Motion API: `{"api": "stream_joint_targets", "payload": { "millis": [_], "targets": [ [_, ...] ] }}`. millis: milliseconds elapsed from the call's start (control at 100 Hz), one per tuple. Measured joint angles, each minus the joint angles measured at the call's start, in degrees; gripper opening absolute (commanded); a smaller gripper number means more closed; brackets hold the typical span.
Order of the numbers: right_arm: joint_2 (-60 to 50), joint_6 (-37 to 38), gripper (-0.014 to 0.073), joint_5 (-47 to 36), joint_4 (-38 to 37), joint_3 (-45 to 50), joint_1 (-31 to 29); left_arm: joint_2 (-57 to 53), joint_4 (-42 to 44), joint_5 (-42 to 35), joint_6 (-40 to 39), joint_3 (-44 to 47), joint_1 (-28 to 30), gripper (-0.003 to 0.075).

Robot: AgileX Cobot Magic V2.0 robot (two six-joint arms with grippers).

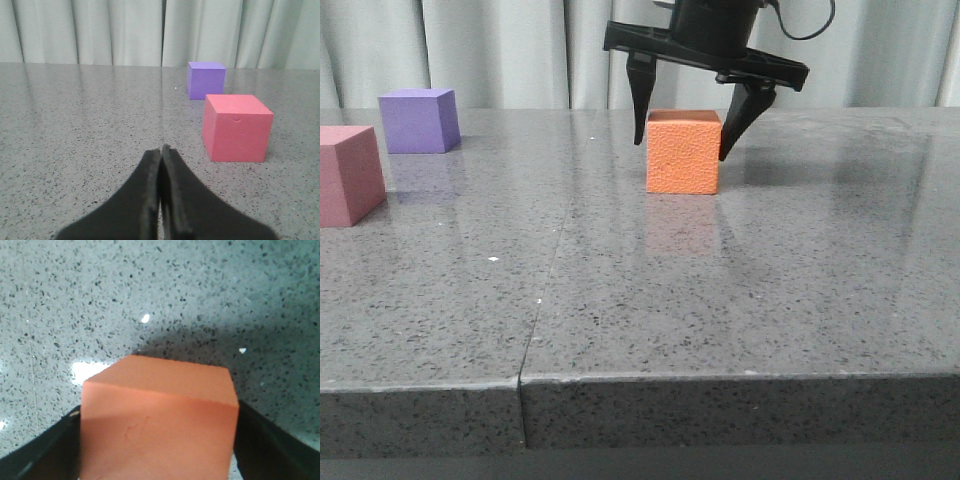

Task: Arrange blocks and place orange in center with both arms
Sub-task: 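Set the orange cube down and open the right gripper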

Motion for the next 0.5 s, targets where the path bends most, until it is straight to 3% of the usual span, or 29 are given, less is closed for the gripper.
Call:
{"api": "stream_joint_targets", "payload": {
  "millis": [310, 380, 500],
  "targets": [
    [-4.5, 0.1, 0.0547, 0.1, -0.6, 0.0, 0.0, 0.0, 0.0, 0.0, 0.0, 0.0, 0.0, -0.002],
    [-5.8, -0.3, 0.0457, 0.1, -1.5, 0.0, 0.0, 0.0, 0.0, 0.0, 0.0, 0.0, 0.0, -0.002],
    [-7.6, -1.5, 0.0198, 0.2, -2.5, 0.0, 0.0, 0.0, 0.0, 0.0, 0.0, 0.0, 0.0, -0.002]
  ]
}}
